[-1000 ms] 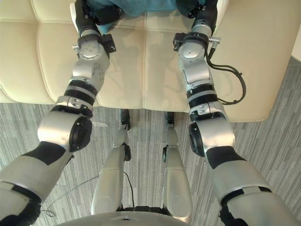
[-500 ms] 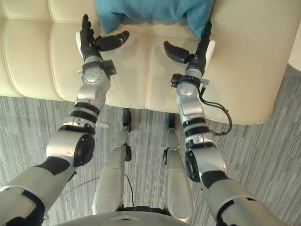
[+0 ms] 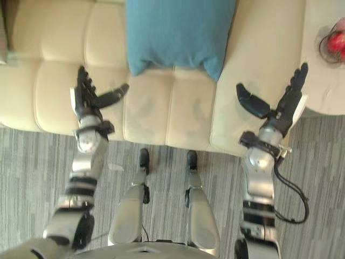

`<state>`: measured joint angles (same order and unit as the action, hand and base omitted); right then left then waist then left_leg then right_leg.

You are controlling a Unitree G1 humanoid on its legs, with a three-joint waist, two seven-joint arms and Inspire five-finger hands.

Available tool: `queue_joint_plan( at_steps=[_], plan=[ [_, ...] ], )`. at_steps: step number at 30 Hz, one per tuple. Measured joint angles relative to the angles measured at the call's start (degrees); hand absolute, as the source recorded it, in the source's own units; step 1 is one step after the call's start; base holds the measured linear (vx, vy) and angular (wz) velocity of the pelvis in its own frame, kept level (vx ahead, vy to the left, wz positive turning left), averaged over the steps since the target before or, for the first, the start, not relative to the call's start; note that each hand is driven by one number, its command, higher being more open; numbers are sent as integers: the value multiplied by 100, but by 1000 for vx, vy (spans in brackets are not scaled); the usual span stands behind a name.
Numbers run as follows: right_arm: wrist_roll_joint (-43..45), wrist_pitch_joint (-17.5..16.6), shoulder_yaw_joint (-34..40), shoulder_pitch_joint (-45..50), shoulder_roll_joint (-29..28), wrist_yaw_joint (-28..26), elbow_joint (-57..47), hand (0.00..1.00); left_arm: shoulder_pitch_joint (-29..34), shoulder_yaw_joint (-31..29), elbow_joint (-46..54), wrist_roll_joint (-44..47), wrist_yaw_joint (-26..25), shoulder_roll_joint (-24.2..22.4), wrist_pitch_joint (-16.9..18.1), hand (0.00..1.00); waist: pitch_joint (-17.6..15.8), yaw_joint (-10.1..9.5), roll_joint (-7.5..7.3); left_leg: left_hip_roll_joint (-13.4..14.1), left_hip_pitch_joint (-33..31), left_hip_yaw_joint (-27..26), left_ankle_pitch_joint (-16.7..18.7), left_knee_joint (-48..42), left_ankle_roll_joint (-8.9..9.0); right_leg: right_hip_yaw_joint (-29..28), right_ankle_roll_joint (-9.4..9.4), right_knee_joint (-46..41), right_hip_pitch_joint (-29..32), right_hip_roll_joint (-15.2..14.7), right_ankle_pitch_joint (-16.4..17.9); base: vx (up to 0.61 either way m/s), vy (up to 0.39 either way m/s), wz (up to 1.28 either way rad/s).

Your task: Pick up cushions and gather them together orderly.

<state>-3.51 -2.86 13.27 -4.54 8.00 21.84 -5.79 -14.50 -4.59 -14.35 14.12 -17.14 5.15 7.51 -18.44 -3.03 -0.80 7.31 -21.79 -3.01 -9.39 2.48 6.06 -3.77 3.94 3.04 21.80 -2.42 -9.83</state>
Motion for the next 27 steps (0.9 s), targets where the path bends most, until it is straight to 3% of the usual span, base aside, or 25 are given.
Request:
queue_joint_plan(
  at_steps=[3, 7, 9, 15, 20, 27],
  plan=[
    [-305, -40, -413, 951, -346, -406, -6, 100, 1214, 184, 16, -17, 246, -410, -18, 100, 362, -12, 14, 52, 466, -55, 165, -4, 24, 7, -30, -173, -366, 48, 243, 200, 19, -3],
    [-320, -76, -757, 1655, -644, -807, 486, 100, 2044, 209, -288, -30, 486, -674, -81, 100, 711, -13, 32, 76, 817, -86, 365, -123, 31, 15, -48, -339, -669, 62, 477, 128, 18, -3],
    [-347, -67, -912, 1882, -692, -1063, 1333, 100, 2306, 207, -874, -209, 690, -681, -174, 100, 970, -21, 73, 79, 1050, -86, 527, -245, 23, 66, -65, -360, -936, 45, 627, 74, 44, 3],
    [-437, -37, -1000, 1822, -773, -1333, 3134, 100, 2270, 86, -2464, -860, 888, -658, -261, 100, 1395, -18, 178, 72, 1380, 3, 590, -214, 34, 228, -65, -349, -1310, 25, 753, 29, 27, 9],
    [-432, 16, -927, 1510, -767, -1456, 4753, 100, 2132, -148, -3523, -1268, 926, -505, -321, 100, 1629, -5, 66, 51, 1684, 90, 636, -146, 53, 320, -42, -175, -1715, 12, 750, 22, 18, 9],
    [-424, 86, -533, 1412, -747, -1505, 5485, 100, 2064, -382, -4158, -1619, 989, -266, -340, 100, 1726, 22, -32, -19, 1806, 63, 676, -100, 41, 242, -11, -132, -1814, -46, 703, 22, 42, -4]
  ],
)
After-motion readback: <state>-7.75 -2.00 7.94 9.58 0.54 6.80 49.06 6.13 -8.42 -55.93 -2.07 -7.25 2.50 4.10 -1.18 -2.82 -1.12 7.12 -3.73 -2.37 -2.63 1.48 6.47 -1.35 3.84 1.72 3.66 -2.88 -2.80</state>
